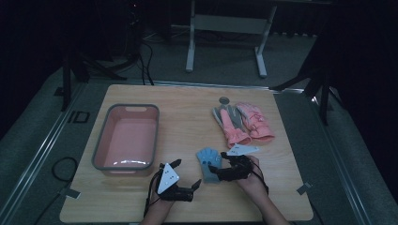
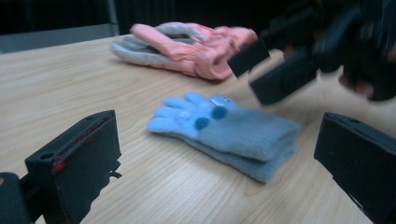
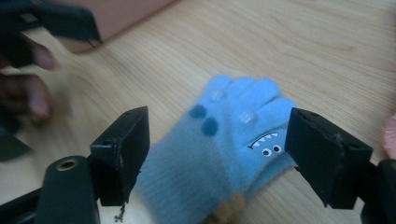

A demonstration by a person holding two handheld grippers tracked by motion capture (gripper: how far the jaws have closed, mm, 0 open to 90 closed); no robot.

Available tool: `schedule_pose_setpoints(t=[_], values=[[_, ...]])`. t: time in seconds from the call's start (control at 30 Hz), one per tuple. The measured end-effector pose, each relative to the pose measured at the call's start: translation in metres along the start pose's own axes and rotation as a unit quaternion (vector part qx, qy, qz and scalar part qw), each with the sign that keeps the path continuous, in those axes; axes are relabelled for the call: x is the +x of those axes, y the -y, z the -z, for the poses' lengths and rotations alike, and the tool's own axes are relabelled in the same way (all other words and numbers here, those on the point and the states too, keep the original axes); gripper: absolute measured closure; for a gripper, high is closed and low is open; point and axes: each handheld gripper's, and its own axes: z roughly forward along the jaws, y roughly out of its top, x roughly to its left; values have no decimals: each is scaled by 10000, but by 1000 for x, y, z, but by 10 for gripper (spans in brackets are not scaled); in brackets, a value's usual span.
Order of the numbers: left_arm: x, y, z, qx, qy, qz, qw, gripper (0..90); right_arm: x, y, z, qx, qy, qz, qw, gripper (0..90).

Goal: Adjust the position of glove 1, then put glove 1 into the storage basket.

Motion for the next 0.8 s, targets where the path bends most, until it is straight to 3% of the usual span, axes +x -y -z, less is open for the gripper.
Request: schedule_pose_setpoints(t=[0.03,0.07,0.1,0.13,0.2,0.23,0.27,0.3,0.37,0.4,0.43,0.47,0.53,0.57,0.6,0.63,0.7,0.73,0.8], values=[[0,-1,-1,18,74,-131,9999,5,-4,1,4,-61,-50,-49,10000,135],[0,-1,-1,18,74,-131,9999,5,-6,1,5,-93,-14,-56,9999,139],[-1,-4,-2,14,247,-387,9989,5,-10,1,9,-87,60,0,9999,161],[-1,-6,-3,78,302,-475,9984,5,-13,1,11,-89,14,1,10000,150],[-1,-8,-4,203,327,-487,9981,58,-18,1,15,-108,-94,-63,9999,150],[0,-12,-6,408,565,-302,9971,60,-23,1,21,-229,-112,-118,9996,149],[0,-12,-6,408,565,-302,9971,60,-23,1,21,-229,-112,-118,9996,149],[0,-15,-10,580,813,-236,9947,60,-26,-1,26,-167,-158,-214,9995,149],[-3,-19,-15,723,817,-342,9934,62,-30,-2,29,-163,-243,-406,9987,149],[-3,-20,-18,764,945,-441,9916,99,-31,-3,31,-200,-334,-479,9981,149],[-3,-20,-18,764,945,-441,9916,129,-33,-4,31,-242,-410,-547,9974,146],[-4,-23,-25,856,1160,-655,9874,129,-33,-5,31,-257,-420,-595,9970,142],[-6,-25,-34,1082,1311,-878,9815,137,-32,-8,30,-239,-391,-508,9977,111],[-7,-25,-39,1165,1453,-1056,9768,149,-31,-10,29,-240,-387,-528,9976,110],[-7,-25,-39,1165,1453,-1056,9768,153,-31,-10,29,-240,-387,-528,9976,110],[-10,-26,-44,1241,1464,-1256,9733,166,-32,-13,24,-152,-451,-570,9972,130],[-13,-27,-50,1389,1534,-1519,9665,212,-33,-15,20,-54,-216,-565,9982,271],[-13,-27,-50,1389,1534,-1519,9665,253,-34,-17,16,5,-243,-546,9982,367],[-14,-26,-56,1472,1565,-1681,9621,305,-36,-18,12,10,-270,-608,9978,410]])
